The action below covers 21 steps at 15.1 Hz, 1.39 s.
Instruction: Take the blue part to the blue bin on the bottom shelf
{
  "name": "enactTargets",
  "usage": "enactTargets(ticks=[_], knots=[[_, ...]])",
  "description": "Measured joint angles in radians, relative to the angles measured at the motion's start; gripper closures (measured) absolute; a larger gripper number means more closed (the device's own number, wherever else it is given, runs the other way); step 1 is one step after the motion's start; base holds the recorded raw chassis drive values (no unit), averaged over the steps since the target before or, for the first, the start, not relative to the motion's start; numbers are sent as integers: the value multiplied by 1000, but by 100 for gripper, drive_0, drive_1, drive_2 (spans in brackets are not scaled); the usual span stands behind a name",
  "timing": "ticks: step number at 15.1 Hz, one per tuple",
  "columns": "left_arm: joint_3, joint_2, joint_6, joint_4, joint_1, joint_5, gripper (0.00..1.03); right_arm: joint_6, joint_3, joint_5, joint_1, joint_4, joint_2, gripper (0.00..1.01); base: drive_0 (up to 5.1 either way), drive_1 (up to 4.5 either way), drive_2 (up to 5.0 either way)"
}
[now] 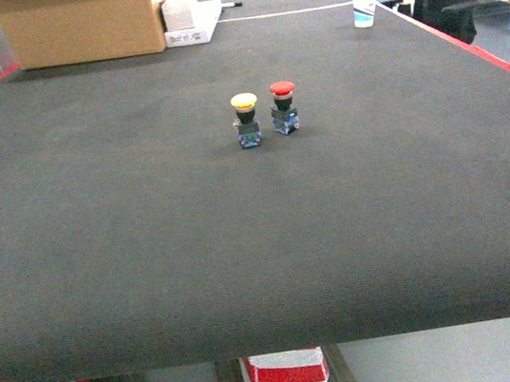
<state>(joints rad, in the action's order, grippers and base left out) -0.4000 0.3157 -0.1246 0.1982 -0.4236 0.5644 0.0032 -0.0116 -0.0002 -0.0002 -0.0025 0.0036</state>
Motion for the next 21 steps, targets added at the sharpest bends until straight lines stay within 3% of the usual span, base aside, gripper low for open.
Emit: enactTargets(ticks=[21], knots=[[0,0,0,-3,1,0,58,0,0,0,0,-3,1,3,-165,-165,-165]])
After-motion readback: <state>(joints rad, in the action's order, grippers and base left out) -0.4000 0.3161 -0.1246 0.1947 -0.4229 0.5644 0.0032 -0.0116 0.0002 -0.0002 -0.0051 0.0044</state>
